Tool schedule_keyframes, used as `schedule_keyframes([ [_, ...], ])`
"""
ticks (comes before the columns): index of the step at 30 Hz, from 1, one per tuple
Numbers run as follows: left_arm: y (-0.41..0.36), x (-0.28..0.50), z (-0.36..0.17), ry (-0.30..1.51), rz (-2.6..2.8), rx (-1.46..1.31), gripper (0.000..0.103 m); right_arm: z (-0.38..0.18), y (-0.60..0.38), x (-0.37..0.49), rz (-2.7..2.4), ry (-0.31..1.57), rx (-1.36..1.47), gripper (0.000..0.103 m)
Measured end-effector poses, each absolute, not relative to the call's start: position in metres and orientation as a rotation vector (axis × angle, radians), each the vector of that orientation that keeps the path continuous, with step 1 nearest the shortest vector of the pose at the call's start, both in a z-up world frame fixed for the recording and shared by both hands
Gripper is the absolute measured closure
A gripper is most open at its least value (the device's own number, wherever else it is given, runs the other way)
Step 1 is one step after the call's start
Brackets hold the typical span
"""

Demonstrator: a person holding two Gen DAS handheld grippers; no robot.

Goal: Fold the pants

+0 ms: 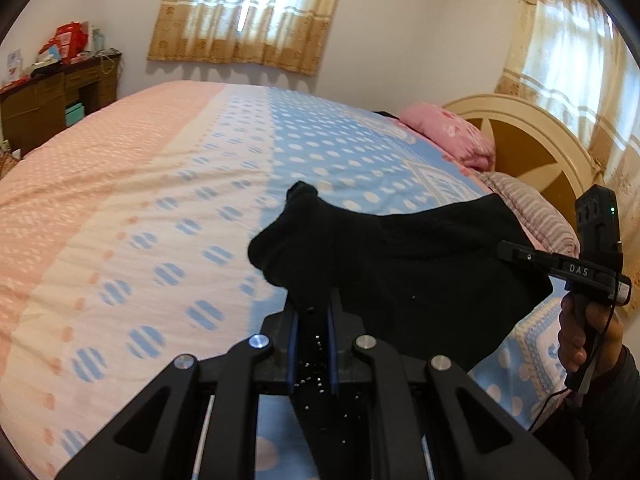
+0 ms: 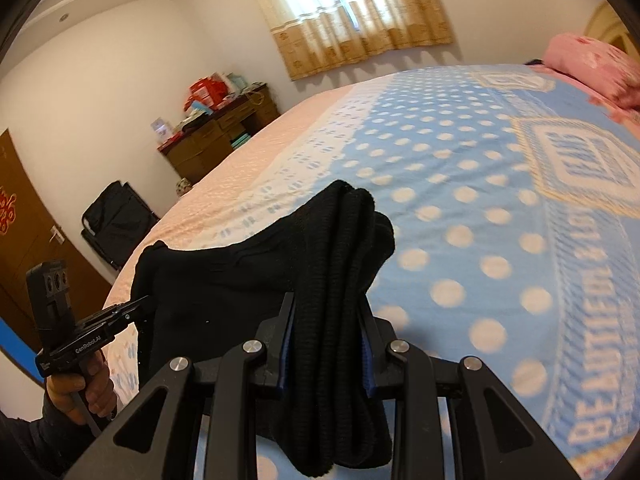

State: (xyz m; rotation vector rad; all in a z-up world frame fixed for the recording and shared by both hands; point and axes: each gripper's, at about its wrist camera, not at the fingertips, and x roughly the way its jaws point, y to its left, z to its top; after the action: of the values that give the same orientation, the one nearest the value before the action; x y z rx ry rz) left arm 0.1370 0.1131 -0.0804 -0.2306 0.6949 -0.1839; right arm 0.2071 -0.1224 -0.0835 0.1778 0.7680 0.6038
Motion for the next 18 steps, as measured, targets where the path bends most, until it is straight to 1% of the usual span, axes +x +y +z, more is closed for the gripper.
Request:
schedule_keyframes([
  [9,0.162,0.141,-0.081,0.687,-0.050,-0.237,0.091,-0.100,-0.050,0.250,0.705,0.795,0.175,0.075],
  [18,0.187,0.139,-0.094,0.716,0.018,-0.253,0.091,-0.128,-0.019,0.268,0.738,0.844,0.220,0.075],
])
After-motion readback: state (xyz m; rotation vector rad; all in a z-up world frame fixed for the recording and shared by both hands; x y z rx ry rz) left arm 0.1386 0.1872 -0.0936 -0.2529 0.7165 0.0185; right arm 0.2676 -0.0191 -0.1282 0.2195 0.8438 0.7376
